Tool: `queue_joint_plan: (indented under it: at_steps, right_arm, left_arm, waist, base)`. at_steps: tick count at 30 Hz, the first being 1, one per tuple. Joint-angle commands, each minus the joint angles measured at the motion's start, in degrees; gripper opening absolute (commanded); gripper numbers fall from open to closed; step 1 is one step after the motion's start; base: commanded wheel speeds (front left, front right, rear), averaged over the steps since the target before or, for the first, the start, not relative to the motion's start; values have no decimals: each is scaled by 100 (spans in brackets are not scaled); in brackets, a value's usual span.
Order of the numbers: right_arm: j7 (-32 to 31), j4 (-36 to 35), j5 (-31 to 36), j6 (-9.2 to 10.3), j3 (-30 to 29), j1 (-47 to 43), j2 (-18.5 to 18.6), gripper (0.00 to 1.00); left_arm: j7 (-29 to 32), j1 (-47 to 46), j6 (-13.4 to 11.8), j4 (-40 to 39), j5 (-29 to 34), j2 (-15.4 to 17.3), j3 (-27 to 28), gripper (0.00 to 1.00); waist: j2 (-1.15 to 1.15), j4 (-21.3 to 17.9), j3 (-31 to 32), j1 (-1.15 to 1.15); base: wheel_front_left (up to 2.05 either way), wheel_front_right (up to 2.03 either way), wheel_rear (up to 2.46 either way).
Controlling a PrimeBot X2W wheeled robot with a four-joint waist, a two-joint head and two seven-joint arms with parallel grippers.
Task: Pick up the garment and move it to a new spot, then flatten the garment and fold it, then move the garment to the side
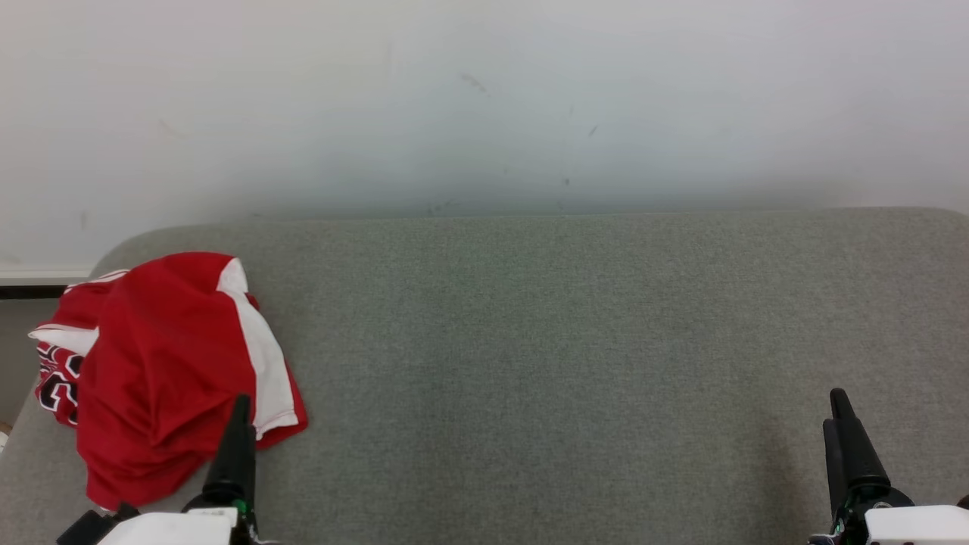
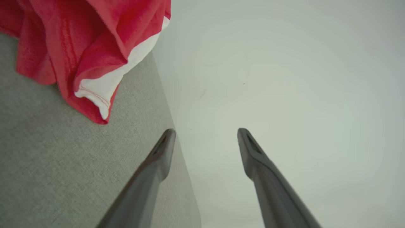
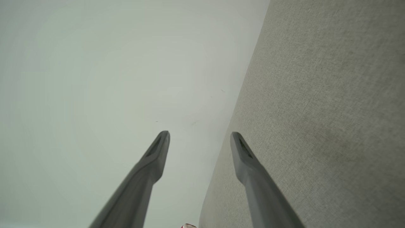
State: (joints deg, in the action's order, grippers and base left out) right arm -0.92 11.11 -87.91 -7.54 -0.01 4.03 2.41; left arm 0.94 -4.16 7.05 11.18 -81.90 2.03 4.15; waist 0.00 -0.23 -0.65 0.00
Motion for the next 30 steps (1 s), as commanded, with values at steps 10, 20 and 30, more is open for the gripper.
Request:
queue_joint_plan:
  at_steps: [10,20,30]
  right_arm:
    - [274,-384,1065,2,141,98,93,100]
    - [463,-465,2189,3,334,44,124,100]
    - [647,-491,3272,4,413,3,87,100]
  left_arm:
    - [-278,-49,30,-392,1415,55,57,100]
    - [-465,0,-84,-469,2534,62,-75,100]
    - [-652,53,-298,-499,3573,70,-202,100]
  waist:
    - [0,-20,12,0]
    - [0,-36,37,0]
    - [0,-43,58,0]
  base:
    - [0,0,0]
    - [0,0,0]
    - [0,0,0]
